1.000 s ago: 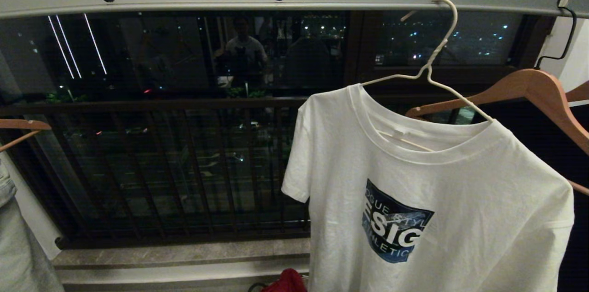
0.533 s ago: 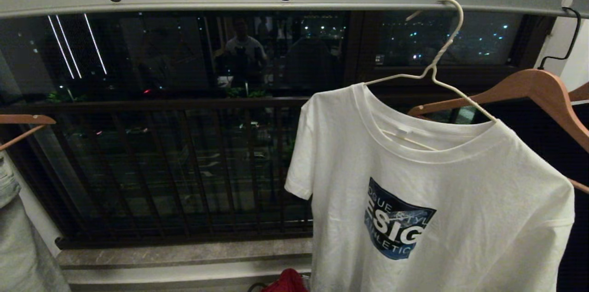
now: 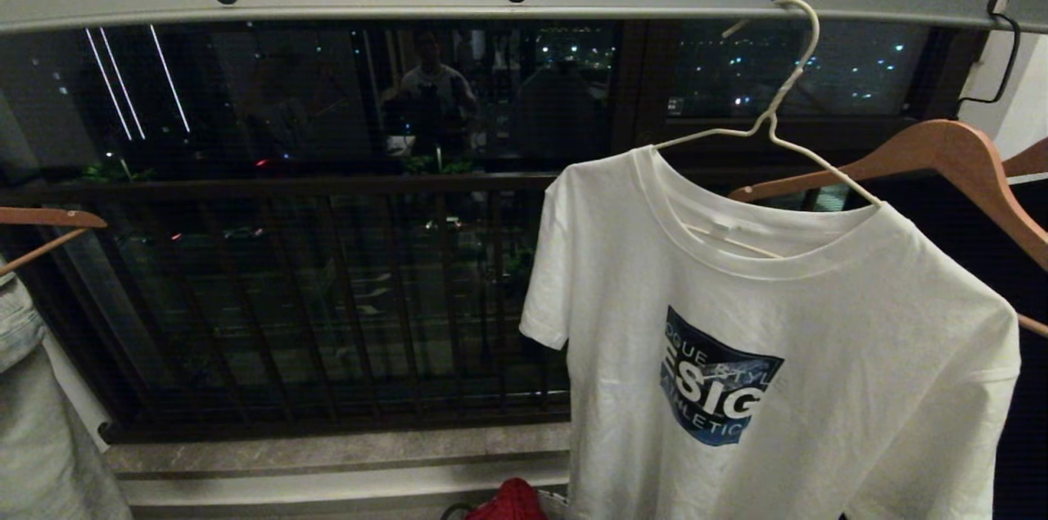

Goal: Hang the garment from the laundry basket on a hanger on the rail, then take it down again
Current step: Take the clothes off the clothes rack

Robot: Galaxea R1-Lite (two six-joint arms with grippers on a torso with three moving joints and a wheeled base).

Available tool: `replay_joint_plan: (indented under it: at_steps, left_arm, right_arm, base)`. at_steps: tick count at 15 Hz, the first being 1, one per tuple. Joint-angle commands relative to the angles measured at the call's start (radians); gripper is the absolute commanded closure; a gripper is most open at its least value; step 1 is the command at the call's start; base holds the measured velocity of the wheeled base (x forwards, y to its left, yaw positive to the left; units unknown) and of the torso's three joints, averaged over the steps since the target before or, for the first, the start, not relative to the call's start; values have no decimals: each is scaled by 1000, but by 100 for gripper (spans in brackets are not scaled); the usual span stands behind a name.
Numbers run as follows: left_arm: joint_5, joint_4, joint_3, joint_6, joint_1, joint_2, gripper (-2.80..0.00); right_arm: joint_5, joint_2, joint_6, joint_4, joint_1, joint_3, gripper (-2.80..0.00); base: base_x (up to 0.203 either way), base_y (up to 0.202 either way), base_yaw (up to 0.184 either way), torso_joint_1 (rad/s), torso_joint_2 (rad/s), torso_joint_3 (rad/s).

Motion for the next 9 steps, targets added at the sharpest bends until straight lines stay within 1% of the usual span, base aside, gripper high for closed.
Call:
replay_joint_plan:
  at_steps: [1,5,8,9]
  left_arm:
    - [0,-1,15,0,0,0,0]
    - [0,-1,15,0,0,0,0]
    - [0,-1,15,-2,0,0,0]
    - [0,-1,15,-2,0,0,0]
  right_arm:
    - [2,141,-5,-1,0,-91,0]
    - [16,324,-11,-5,1,-215,0]
    - [55,452,-11,-6,2,-314,0]
    - [82,486,-10,-6,2,-341,0]
  base:
    - [0,0,0,0,0,0]
    - [0,0,0,0,0,0]
    - [0,0,0,0,0,0]
    - [0,0,0,0,0,0]
